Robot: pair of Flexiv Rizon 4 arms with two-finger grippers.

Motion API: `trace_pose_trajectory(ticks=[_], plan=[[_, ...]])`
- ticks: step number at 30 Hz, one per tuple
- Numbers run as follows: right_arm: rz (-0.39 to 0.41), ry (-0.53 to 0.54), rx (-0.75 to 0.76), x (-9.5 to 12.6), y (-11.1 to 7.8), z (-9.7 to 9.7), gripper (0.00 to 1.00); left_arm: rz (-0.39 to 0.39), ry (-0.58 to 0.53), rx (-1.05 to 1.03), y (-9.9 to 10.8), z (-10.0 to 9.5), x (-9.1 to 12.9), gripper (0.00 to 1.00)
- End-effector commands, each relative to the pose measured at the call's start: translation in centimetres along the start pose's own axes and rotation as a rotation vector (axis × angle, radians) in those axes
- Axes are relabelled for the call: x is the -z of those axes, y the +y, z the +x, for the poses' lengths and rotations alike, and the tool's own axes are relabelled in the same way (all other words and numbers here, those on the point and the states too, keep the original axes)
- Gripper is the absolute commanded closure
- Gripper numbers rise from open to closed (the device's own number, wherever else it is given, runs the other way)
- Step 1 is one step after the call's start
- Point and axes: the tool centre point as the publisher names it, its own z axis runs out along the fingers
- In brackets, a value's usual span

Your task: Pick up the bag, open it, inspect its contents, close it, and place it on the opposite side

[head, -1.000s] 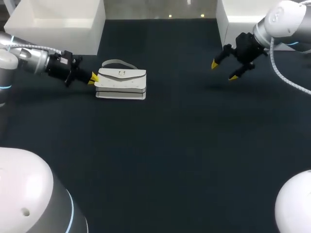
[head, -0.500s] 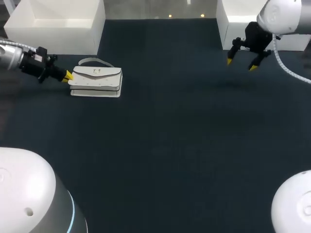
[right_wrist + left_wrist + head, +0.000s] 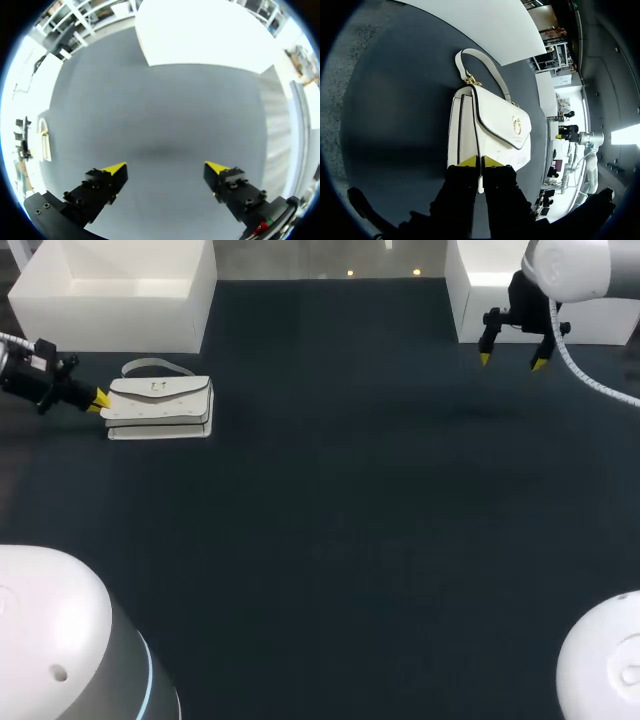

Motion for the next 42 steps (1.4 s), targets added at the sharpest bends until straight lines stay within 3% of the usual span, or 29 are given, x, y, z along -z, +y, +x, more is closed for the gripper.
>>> trace_pose_trajectory(ticks=[1,13,23,30,42], plan=[[0.015,-0.022,-0.002,0.2,0.5,0.4,0.00,-0.005,0.020,0.000,-0.7,-1.2,1.3,1.00],[0.015,-0.022,-0.002,0.2,0.5,0.4,0.00,-0.051,0.052,-0.036,-4.1,-4.1,4.9,1.00],[0.015,-0.022,-0.002,0.2,0.5,0.4,0.00,-0.060,0.030,-0.039,-7.0,-6.4,6.0,1.00],[0.015,-0.022,-0.002,0.2,0.5,0.4,0.00,-0.078,0.082,-0.047,-8.2,-7.8,7.4,1.00],[0.015,-0.022,-0.002,0.2,0.5,0.4,0.00,-0.166,0.083,-0.064,-10.7,-9.0,6.7,1.00]])
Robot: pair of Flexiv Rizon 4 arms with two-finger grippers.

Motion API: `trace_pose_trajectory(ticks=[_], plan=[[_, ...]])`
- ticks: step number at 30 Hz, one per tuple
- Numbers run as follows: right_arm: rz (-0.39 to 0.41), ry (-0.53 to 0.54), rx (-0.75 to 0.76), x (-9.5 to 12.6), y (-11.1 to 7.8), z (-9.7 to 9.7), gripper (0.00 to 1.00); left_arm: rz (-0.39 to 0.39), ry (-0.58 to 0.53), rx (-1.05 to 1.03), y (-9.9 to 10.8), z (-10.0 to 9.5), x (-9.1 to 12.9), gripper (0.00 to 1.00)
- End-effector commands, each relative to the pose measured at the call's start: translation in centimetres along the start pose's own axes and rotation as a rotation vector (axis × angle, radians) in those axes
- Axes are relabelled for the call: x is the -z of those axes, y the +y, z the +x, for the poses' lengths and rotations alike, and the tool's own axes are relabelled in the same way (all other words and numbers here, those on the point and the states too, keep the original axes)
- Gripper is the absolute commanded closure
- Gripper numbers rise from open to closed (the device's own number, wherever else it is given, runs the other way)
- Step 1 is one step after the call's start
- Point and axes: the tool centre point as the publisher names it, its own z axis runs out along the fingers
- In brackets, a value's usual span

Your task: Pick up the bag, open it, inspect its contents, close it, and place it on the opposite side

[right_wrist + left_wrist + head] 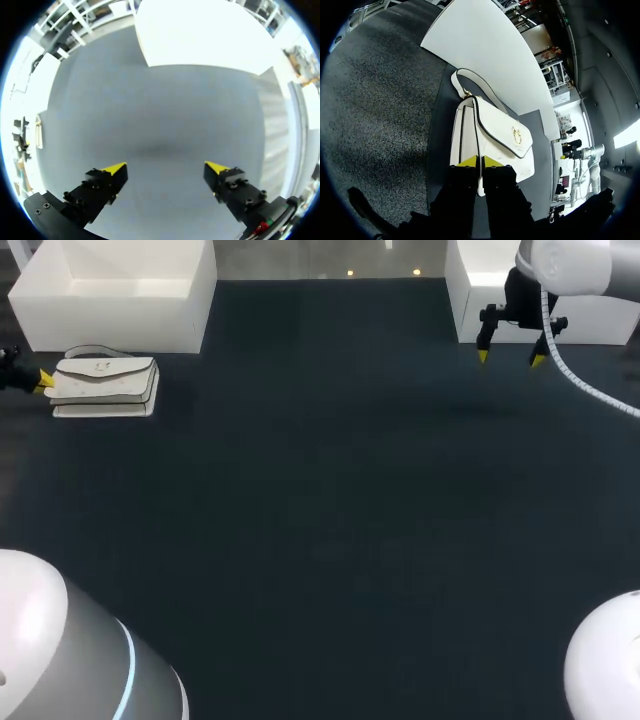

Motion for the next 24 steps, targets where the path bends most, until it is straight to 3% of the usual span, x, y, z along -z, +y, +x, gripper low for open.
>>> trace_pose_trajectory(ticks=[1,10,12,15,16,24], plan=[[0.002,-0.002,-0.001,0.1,0.0,0.0,0.00,-0.413,0.113,-0.008,-1.9,-1.1,-1.0,1.00],[0.002,-0.002,-0.001,0.1,0.0,0.0,0.00,-0.434,0.131,-0.035,-3.0,-0.5,-1.4,1.00],[0.002,-0.002,-0.001,0.1,0.0,0.0,0.00,-0.434,0.130,-0.042,-2.8,-0.1,-1.2,0.54],[0.002,-0.002,-0.001,0.1,0.0,0.0,0.00,-0.424,0.129,-0.043,-2.8,0.2,-0.8,0.09],[0.002,-0.002,-0.001,0.1,0.0,0.0,0.00,-0.418,0.130,-0.045,-2.7,0.3,-0.7,0.05],[0.002,-0.002,-0.001,0.1,0.0,0.0,0.00,-0.366,0.118,-0.066,-1.3,2.4,1.5,0.08]])
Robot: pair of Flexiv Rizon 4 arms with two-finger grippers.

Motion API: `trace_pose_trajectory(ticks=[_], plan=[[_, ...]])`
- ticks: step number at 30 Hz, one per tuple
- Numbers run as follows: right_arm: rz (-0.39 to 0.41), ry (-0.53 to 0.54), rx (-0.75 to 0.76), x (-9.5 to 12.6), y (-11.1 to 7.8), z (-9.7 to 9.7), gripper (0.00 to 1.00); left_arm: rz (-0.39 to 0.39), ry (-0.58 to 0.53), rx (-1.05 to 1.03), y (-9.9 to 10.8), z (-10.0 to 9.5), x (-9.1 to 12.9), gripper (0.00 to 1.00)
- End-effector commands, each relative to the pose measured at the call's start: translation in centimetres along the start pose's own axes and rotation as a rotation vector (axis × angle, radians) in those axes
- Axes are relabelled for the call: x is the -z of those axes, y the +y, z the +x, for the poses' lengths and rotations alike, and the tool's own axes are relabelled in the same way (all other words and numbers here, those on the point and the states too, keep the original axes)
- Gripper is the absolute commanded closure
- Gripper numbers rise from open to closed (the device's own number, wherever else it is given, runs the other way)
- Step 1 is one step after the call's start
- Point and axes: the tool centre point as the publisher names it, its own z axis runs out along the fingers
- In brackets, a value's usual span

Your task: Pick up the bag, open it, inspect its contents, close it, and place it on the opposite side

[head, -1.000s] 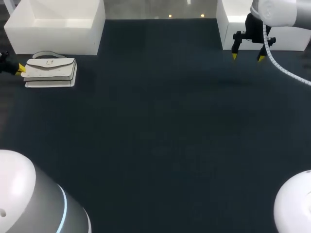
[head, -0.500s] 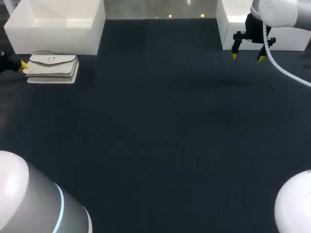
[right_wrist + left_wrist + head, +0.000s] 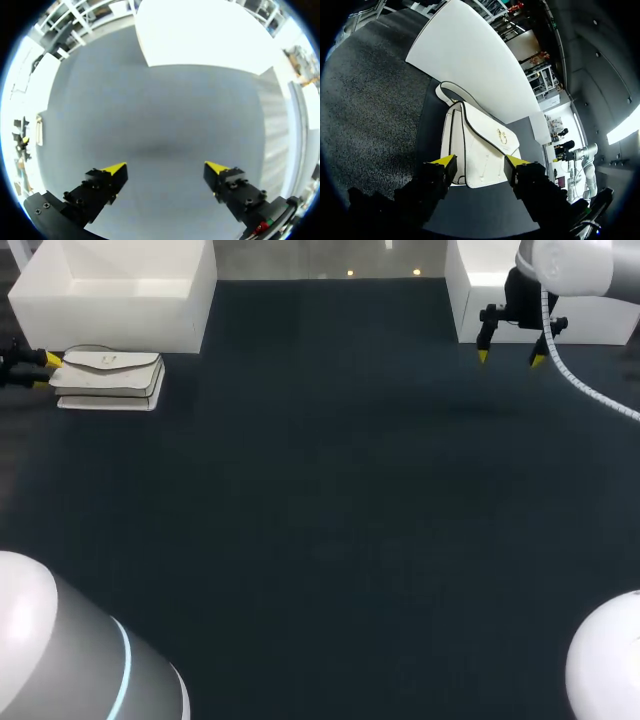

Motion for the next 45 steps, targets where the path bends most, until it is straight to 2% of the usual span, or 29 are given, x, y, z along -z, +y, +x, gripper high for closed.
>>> trace_pose_trajectory(ticks=[1,6,8,10,15,21,30,35,37,45], plan=[[0.002,-0.002,-0.001,0.1,0.0,0.0,0.00,-0.427,0.028,-0.002,0.2,0.5,1.4,0.09],[0.002,-0.002,-0.001,0.1,0.0,0.0,0.00,-0.416,-0.032,0.019,1.8,2.0,2.2,0.12],[0.002,-0.002,-0.001,0.1,0.0,0.0,0.00,-0.413,-0.087,0.034,2.4,2.5,2.6,0.08],[0.002,-0.002,-0.001,0.1,0.0,0.0,0.00,-0.402,-0.137,0.039,3.1,3.4,3.1,0.00],[0.002,-0.002,-0.001,0.1,0.0,0.0,0.00,-0.377,-0.261,0.029,4.5,6.2,4.5,0.00],[0.002,-0.002,-0.001,0.1,0.0,0.0,0.00,-0.388,-0.394,-0.011,6.4,10.5,5.1,0.00],[0.002,-0.002,-0.001,0.1,0.0,0.0,0.00,-0.382,-0.619,-0.051,8.3,15.2,4.6,0.00],[0.002,-0.002,-0.001,0.1,0.0,0.0,0.00,-0.356,-0.696,-0.084,9.3,17.3,4.2,0.00],[0.002,-0.002,-0.001,0.1,0.0,0.0,0.00,-0.333,-0.745,-0.091,9.7,18.1,4.0,0.00],[0.002,-0.002,-0.001,0.1,0.0,0.0,0.00,-0.313,-0.808,-0.109,10.3,19.7,2.8,0.00]])
